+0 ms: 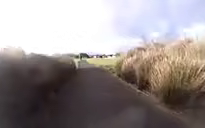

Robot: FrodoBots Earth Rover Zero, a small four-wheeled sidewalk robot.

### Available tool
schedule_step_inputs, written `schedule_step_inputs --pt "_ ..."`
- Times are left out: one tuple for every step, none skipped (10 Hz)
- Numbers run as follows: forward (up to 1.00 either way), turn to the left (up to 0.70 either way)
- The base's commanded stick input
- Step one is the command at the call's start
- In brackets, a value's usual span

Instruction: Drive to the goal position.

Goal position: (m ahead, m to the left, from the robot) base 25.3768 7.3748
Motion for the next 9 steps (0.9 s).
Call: schedule_step_inputs --pt "0.7 0.0" --pt "0.7 0.0" --pt "0.7 0.0" --pt "0.7 0.0" --pt "0.7 0.0" --pt "0.7 0.35" --pt "0.7 0.35" --pt "0.7 0.11" --pt "0.7 0.0"
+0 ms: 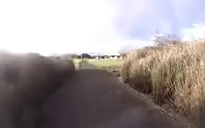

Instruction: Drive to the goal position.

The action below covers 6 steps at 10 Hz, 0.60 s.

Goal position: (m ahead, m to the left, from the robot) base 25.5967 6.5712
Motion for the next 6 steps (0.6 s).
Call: schedule_step_inputs --pt "0.7 0.0" --pt "0.7 0.0" --pt "0.7 0.0" --pt "0.7 0.0" --pt "0.7 0.0" --pt "0.7 0.0"
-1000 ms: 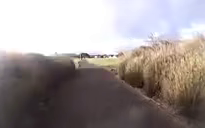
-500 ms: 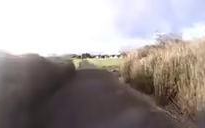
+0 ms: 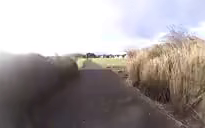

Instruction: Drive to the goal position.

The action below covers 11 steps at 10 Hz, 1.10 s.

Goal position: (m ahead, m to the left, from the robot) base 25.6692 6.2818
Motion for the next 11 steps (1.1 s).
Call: schedule_step_inputs --pt "0.7 0.0" --pt "0.7 0.0" --pt "0.7 0.0" --pt "0.7 -0.09" --pt "0.7 -0.32" --pt "0.7 -0.11" --pt "0.7 0.0" --pt "0.7 0.0" --pt "0.7 0.0" --pt "0.7 0.0" --pt "0.7 0.0"
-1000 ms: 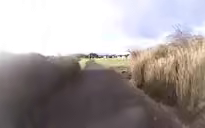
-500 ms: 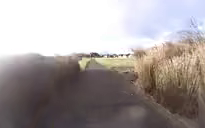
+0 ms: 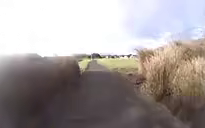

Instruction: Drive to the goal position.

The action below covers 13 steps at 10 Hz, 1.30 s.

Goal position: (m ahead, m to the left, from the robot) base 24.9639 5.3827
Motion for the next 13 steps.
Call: schedule_step_inputs --pt "0.7 0.0" --pt "0.7 0.0" --pt "0.7 0.0" --pt "0.7 0.0" --pt "0.7 0.0" --pt "0.7 0.0" --pt "0.7 0.0" --pt "0.7 0.0" --pt "0.7 0.0" --pt "0.7 0.0" --pt "0.7 0.0" --pt "0.7 0.0" --pt "0.7 0.0"
